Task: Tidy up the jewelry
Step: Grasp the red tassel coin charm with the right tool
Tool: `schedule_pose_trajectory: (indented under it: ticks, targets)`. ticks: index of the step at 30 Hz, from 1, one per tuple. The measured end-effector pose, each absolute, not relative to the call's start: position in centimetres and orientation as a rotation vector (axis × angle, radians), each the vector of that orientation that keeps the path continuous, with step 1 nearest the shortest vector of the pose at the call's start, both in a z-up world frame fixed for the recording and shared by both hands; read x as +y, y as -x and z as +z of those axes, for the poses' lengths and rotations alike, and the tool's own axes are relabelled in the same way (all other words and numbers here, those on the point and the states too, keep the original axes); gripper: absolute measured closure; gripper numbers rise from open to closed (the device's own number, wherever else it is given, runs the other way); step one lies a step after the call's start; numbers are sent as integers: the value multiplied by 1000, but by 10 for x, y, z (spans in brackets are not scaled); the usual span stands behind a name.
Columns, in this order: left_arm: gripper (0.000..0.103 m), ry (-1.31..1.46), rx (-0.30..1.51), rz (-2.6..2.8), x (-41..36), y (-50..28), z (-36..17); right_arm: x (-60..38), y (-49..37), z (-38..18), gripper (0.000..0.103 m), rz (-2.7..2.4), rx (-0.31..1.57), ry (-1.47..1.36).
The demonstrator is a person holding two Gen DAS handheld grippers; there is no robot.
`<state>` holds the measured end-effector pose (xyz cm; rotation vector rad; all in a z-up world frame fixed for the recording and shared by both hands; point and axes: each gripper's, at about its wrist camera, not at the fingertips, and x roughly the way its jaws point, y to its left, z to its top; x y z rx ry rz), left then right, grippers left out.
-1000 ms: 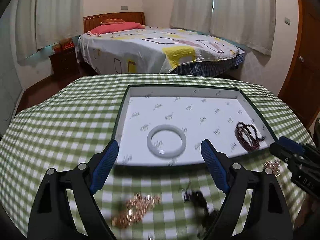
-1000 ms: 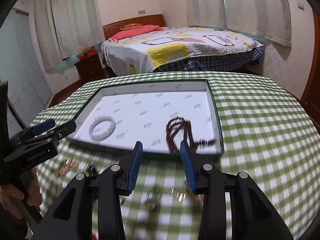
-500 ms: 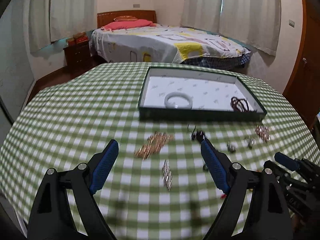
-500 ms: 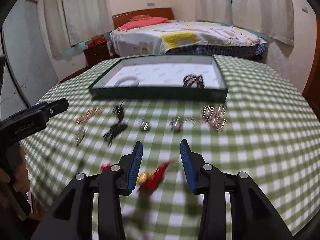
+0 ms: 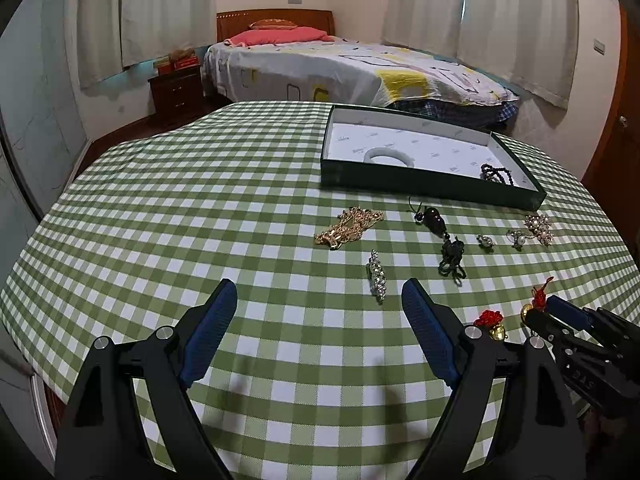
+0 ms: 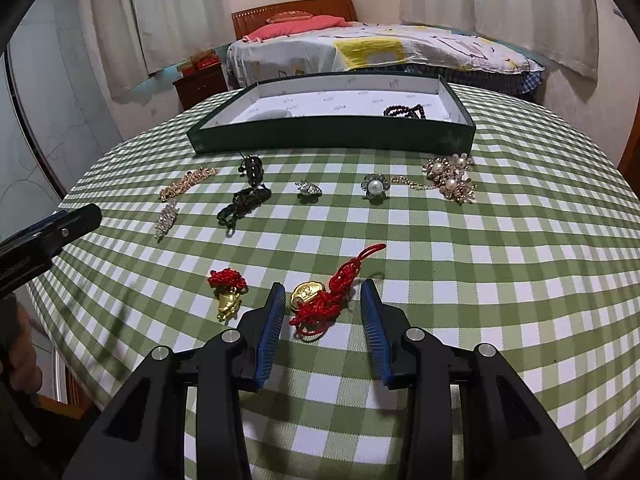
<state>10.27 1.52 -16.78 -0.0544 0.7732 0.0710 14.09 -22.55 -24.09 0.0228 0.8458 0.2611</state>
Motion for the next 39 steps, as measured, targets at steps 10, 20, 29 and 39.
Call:
schedule_pose_trajectory:
  ticks: [10,20,29,39]
  targets:
    - [21,41,794,49,4,-105,-174,-215,-139,-243,72,260,816,80]
    - [21,42,816,21,-8,-106,-178,-231,-135,-240,77,242,814,61]
    - [21,-3,830,-31,-43,-107,-184,-273,-135,-236,79,160,815,-1]
    - [30,-55,875,-95,-90,-115,-200,-307,-133,-236,79,107,808,-77]
